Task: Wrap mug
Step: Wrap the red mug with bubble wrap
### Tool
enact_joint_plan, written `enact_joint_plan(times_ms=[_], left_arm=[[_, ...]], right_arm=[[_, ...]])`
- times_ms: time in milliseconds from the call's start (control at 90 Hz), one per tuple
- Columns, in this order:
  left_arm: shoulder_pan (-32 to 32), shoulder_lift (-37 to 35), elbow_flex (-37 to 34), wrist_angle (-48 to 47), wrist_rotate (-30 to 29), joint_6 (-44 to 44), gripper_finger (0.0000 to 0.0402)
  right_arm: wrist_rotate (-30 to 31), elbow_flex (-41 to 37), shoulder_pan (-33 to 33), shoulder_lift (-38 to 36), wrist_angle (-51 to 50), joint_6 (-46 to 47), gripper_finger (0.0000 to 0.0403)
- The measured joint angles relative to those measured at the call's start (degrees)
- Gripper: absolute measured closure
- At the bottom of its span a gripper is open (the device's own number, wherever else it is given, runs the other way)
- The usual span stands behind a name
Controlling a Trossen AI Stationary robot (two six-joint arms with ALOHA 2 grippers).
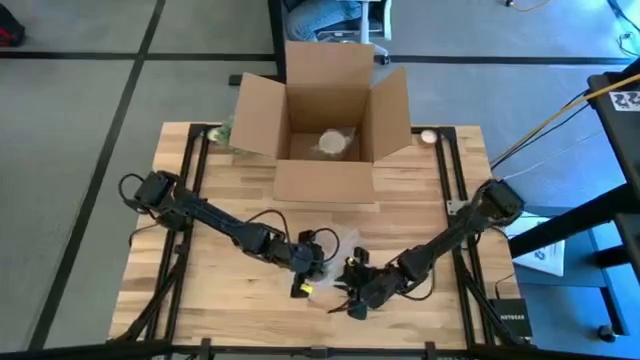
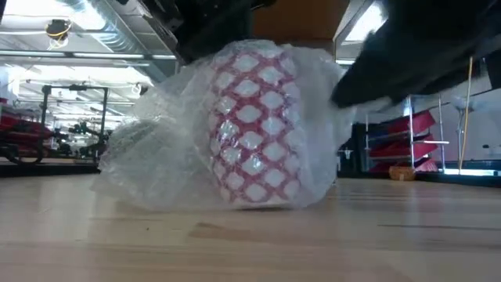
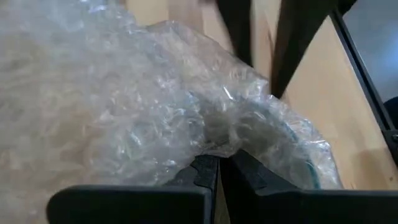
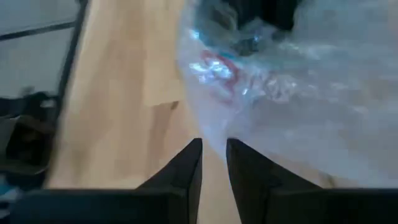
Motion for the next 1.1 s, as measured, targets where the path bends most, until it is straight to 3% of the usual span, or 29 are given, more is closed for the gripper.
enact_joint_plan(times_ms=[67,222,322,400,478,556,689,811,989,1100], left_arm=[[-0.31,0.04,1.02,-0.17,-0.01,0.95,0.0401],[-0.34,0.20,2.22,-0.65,0.18,1.91,0.0401],[-0.34,0.20,2.22,-0.51,0.23,1.92,0.0401],[-0.34,0.20,2.22,-0.35,0.23,1.92,0.0401],[-0.36,0.20,2.22,-0.21,0.04,1.80,0.0401],[-0.36,0.20,2.24,-0.16,-0.20,1.64,0.0401],[-0.36,0.20,2.24,-0.12,-0.66,1.51,0.0401],[-0.36,0.17,2.24,-0.06,-1.02,1.51,0.0401],[-0.36,0.13,2.24,0.03,-1.06,1.53,0.0401],[-0.32,0.13,2.24,0.03,-1.06,1.67,0.0401]], right_arm=[[3.21,-0.02,1.44,-3.86,-7.64,2.13,0.0343],[17.35,-0.04,3.41,-11.29,-25.89,9.41,0.0343],[25.64,-0.02,1.78,-13.70,-33.76,12.35,0.0343],[27.06,-0.04,-1.80,-13.98,-37.26,12.71,0.0343],[25.87,-0.21,-6.07,-13.50,-38.17,10.02,0.0343],[22.50,-0.77,-9.89,-12.79,-31.44,2.87,0.0343],[8.58,-1.09,-11.69,-12.21,-11.98,-13.53,0.0343],[-1.46,-1.05,-10.08,-12.25,-1.81,-17.82,0.0343],[-3.91,-0.57,-8.02,-7.21,8.01,-17.45,0.0343],[-3.60,4.19,-8.24,-1.67,6.27,-18.59,0.0343]])
